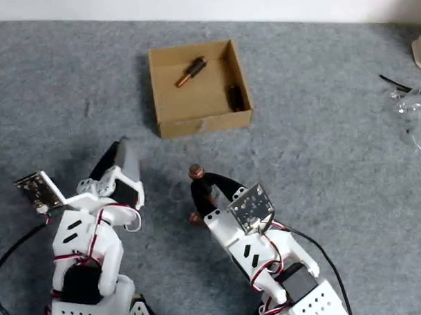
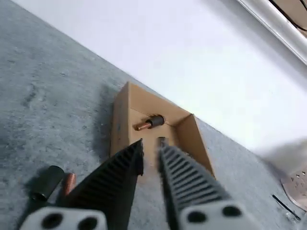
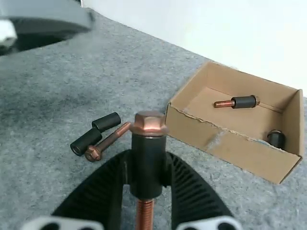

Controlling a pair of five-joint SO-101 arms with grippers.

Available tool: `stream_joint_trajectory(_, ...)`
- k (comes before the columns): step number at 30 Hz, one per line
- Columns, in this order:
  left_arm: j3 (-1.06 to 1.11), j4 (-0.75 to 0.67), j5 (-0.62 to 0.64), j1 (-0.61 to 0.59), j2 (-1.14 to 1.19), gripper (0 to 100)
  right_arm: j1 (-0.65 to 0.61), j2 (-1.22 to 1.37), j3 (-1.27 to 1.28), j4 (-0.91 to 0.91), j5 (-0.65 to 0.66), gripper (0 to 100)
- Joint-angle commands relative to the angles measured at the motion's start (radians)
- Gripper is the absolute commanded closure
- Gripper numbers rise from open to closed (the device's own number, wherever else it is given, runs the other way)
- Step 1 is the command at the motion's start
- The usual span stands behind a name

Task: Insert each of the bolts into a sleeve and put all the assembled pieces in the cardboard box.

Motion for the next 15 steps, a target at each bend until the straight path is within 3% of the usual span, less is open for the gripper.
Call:
stream_joint_trajectory(1, -0.025, -0.003, -0.002, -0.094, -0.005, 100, 0.018, -0.024, 0.035, -0.004, 0.012, 99.4)
stream_joint_trajectory(3, -0.005, -0.003, -0.026, -0.13, -0.005, 99, 0.018, -0.024, 0.038, -0.004, 0.012, 99.4)
stream_joint_trajectory(5, 0.015, 0.0, -0.13, -0.133, -0.001, 99, 0.018, -0.024, 0.038, -0.004, 0.012, 99.4)
stream_joint_trajectory(12, 0.114, -0.003, -0.769, -0.077, -0.001, 99, 0.064, -0.021, 0.036, -0.004, 0.011, 99.4)
stream_joint_trajectory(13, 0.124, -0.008, -0.815, -0.079, -0.001, 99, 0.07, -0.021, 0.036, -0.004, 0.009, 99.4)
stream_joint_trajectory(15, 0.15, -0.046, -0.781, -0.085, -0.001, 99, 0.077, -0.021, 0.036, -0.004, 0.009, 99.4)
